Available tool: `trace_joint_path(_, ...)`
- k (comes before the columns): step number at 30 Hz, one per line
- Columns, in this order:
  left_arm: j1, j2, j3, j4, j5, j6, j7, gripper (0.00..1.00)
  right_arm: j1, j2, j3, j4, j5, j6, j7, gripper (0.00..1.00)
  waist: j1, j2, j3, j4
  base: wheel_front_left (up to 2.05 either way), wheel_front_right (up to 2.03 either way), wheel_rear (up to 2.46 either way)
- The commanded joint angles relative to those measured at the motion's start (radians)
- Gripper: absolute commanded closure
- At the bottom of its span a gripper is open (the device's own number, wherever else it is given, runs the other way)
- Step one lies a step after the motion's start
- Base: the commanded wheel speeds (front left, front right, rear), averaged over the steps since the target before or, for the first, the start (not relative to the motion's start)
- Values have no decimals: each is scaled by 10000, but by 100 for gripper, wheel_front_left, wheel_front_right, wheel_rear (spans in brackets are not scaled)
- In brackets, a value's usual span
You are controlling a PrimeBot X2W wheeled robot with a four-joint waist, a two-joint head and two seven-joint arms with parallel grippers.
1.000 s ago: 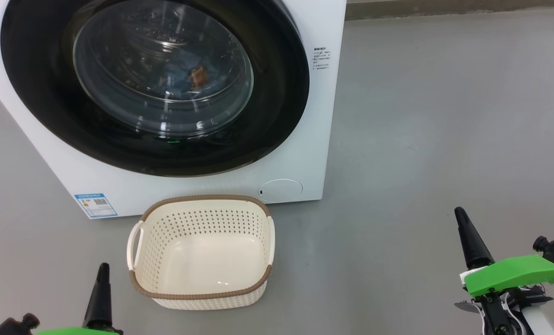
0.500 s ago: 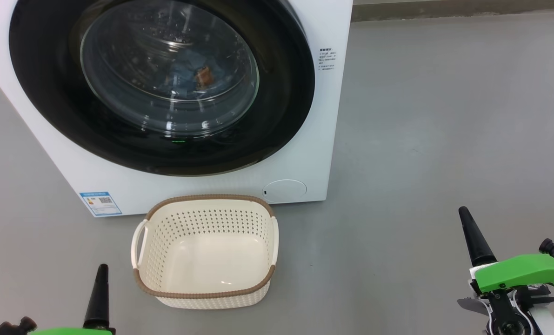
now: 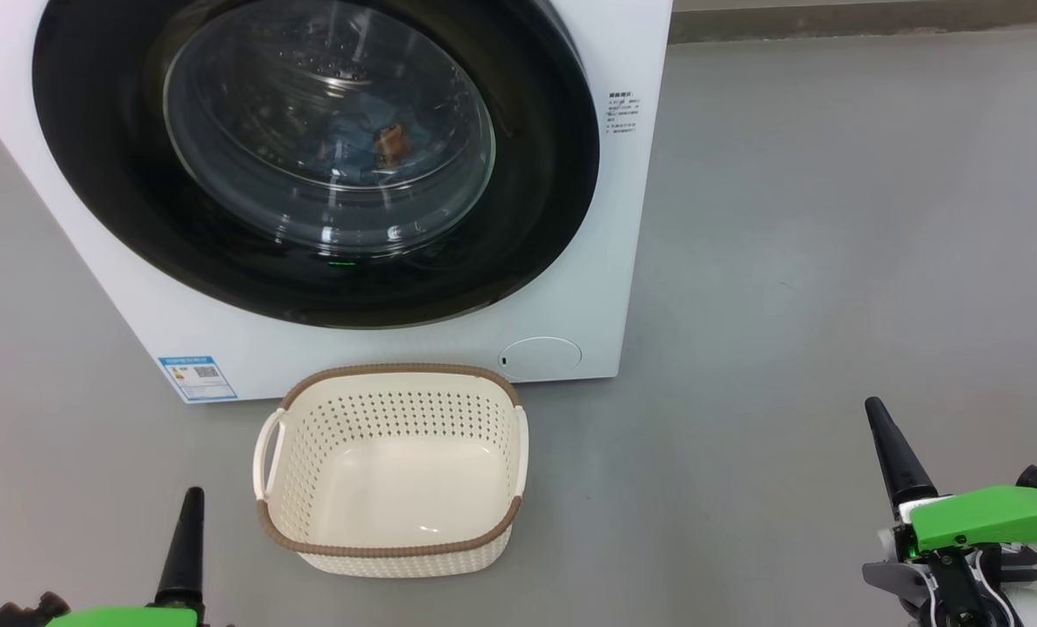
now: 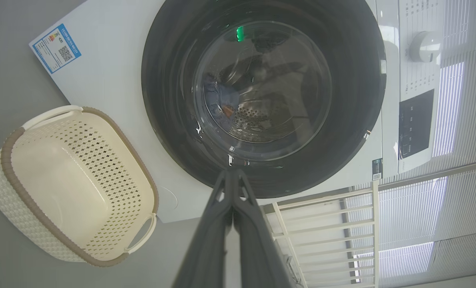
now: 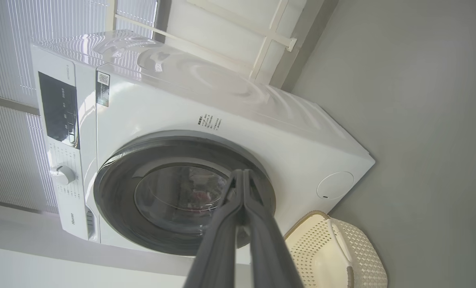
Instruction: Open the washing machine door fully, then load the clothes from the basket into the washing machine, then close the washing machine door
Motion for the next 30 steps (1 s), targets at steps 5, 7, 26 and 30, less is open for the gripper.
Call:
trace_joint_path(5, -433, 44, 386, -177, -563, 7, 232, 100, -153, -16, -114, -332, 751, 7, 227, 100, -1, 0, -11, 54, 0, 0, 0)
trace_joint_path(7, -442, 17, 424, -173, -720, 7, 290, 100, -141, 7, -166, -339, 937, 7, 285, 100, -1, 0, -15, 72, 0, 0, 0)
trace_joint_path(26, -524, -224, 770, -142, -2125, 7, 819, 100, -33, 216, -639, -400, 2601, 3, 802, 100, -1, 0, -50, 238, 0, 0, 0)
trace_joint_path(30, -538, -266, 830, -136, -2372, 6, 912, 100, -15, 255, -724, -410, 2892, 2, 895, 100, -1, 0, -56, 268, 0, 0, 0)
